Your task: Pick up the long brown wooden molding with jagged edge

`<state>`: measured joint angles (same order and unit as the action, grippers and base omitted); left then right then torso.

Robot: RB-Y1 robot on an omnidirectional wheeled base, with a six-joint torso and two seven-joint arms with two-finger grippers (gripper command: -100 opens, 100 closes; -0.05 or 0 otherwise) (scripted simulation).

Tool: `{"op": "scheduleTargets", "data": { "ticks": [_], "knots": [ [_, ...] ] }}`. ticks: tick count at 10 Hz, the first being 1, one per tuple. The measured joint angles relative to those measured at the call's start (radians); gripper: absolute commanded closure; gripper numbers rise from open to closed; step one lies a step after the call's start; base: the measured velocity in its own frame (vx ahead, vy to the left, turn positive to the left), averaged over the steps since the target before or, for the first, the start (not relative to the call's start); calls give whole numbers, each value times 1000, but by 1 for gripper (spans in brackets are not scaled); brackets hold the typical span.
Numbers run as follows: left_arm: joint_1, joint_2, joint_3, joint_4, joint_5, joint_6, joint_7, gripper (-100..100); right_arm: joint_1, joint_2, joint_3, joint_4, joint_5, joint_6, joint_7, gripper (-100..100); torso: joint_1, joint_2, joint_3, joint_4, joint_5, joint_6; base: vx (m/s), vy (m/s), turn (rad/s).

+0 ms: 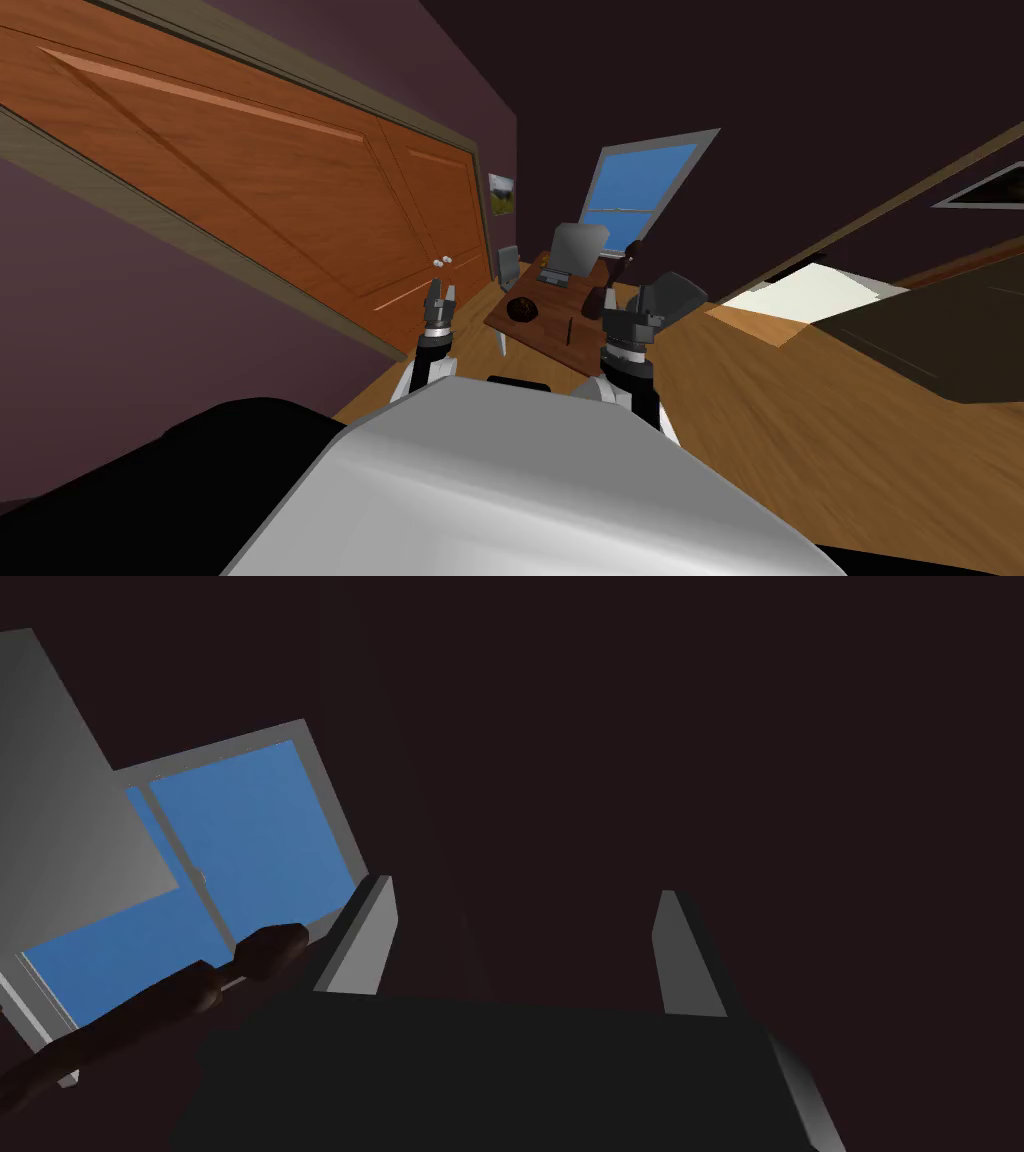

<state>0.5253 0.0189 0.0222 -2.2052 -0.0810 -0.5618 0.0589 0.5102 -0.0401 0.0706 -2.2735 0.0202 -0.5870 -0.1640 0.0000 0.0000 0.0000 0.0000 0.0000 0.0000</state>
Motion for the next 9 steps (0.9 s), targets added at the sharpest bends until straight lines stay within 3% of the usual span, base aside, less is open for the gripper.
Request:
{"op": "scheduleTargets", "data": {
  "ticks": [2, 4, 6, 9],
  "knots": [
    [0, 0, 0, 0, 0, 0, 0, 0, 10, -55, 20, 24, 20, -4, 34, -100, 0, 2, 1, 0, 0, 0, -34, -2, 152],
    [0, 0, 0, 0, 0, 0, 0, 0, -12, -104, 43, 52, 46, 16, 79, -100, -1, 2, 1, 0, 0, 0, -25, -7, 189],
    [0, 0, 0, 0, 0, 0, 0, 0, -16, -152, 87, 108, 85, 5, 142, -100, -1, 1, 1, 0, 0, 0, -27, -9, 197],
    [0, 0, 0, 0, 0, 0, 0, 0, -23, -226, 129, 151, 128, 20, 214, -100, -1, 1, 1, 0, 0, 0, -19, -5, 181]
  ]
}}
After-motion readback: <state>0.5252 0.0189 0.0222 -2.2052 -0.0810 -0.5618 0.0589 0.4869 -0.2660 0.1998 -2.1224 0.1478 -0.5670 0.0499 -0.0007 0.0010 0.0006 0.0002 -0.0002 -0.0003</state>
